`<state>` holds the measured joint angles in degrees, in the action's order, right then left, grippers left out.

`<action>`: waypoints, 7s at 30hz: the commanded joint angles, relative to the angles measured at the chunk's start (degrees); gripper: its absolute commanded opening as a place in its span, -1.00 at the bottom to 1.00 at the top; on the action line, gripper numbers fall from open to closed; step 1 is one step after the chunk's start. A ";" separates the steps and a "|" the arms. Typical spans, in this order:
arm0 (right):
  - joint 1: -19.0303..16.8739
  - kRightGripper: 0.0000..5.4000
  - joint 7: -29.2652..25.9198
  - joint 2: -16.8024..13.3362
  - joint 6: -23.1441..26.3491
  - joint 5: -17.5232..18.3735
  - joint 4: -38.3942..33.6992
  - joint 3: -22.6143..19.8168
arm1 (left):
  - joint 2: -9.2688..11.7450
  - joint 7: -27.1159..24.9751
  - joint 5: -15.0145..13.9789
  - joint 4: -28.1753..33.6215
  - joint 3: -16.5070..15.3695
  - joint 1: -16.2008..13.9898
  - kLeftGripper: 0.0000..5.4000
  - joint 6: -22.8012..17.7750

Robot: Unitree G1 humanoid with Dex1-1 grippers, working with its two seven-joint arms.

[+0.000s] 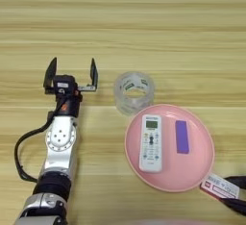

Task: Move the objects on the table

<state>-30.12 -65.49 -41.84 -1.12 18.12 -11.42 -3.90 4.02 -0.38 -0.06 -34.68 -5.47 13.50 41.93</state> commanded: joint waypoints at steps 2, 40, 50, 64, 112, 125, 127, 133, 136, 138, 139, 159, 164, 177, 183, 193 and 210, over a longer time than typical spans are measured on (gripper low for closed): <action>1.59 -0.22 0.58 -1.61 -0.91 -0.41 1.97 -1.87 | 0.02 0.05 0.34 -0.15 0.20 0.72 1.00 0.45; 31.85 -0.23 -0.19 -2.93 5.11 3.26 6.84 -0.53 | 8.90 -29.55 -14.24 28.34 9.19 -7.14 1.00 -13.52; 36.17 -0.23 -3.44 -4.72 7.81 2.41 1.55 3.98 | 19.46 -46.70 -19.61 43.71 15.37 -9.92 1.00 -25.10; 41.42 -0.23 -6.20 -4.21 12.92 3.00 -4.41 10.38 | 23.70 -58.99 -22.20 48.08 19.59 -6.79 1.00 -32.87; 44.54 -0.23 -4.43 -0.08 18.01 5.45 -10.89 14.76 | 21.77 -62.78 -18.63 44.07 23.05 -5.64 0.66 -31.59; 43.98 -0.23 -4.91 -0.51 17.82 5.82 -11.30 14.26 | 21.14 -62.53 -17.81 43.92 22.96 -5.59 0.17 -31.42; 43.92 -0.23 -4.94 -0.54 17.82 5.96 -11.40 14.16 | 21.08 -62.52 -17.79 43.86 22.94 -5.57 0.07 -31.37; 43.68 -0.23 -4.99 -0.43 18.02 6.59 -11.68 14.01 | 21.05 -62.43 -17.70 43.79 22.97 -5.59 -0.14 -31.25; 43.62 -0.23 -5.03 -0.50 18.07 6.75 -11.79 13.96 | 21.05 -62.39 -17.66 43.82 23.04 -5.61 -0.21 -31.20; 43.63 -0.23 -5.03 -0.51 18.12 6.84 -11.78 13.94 | 21.03 -62.37 -17.63 43.81 23.03 -5.61 -0.22 -31.16; 43.67 -0.23 -5.02 -0.50 18.18 6.92 -11.80 13.91 | 21.02 -62.38 -17.63 43.78 23.03 -5.60 -0.22 -31.14; 44.51 0.15 -3.44 0.23 20.20 8.73 -11.96 13.46 | 20.85 -62.36 -17.73 43.02 22.84 -5.38 -0.23 -30.65; 44.93 0.39 -2.82 0.61 20.76 9.62 -11.80 12.95 | 20.67 -62.22 -17.60 42.86 22.83 -5.38 -0.23 -30.64; 44.18 0.99 16.07 13.82 16.14 11.63 -7.72 2.74 | 21.27 -61.44 -17.55 42.31 21.71 -7.62 -0.23 -29.70; 42.77 1.00 25.17 19.81 11.88 10.47 -5.63 -1.07 | 21.35 -61.50 -17.81 41.95 21.06 -7.99 -0.23 -29.41; 38.97 1.00 36.76 25.48 3.05 2.63 -2.32 -3.11 | 21.36 -61.40 -18.59 41.03 19.25 -8.80 -0.23 -28.35; 42.67 1.00 50.77 30.57 -15.31 -5.58 24.29 -8.82 | 20.80 -59.00 -20.57 39.35 13.57 -13.36 -0.24 -27.24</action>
<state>11.09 -15.26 -11.44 -14.20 13.30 9.47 -11.97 24.85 -59.93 -20.20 5.20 9.23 0.79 13.97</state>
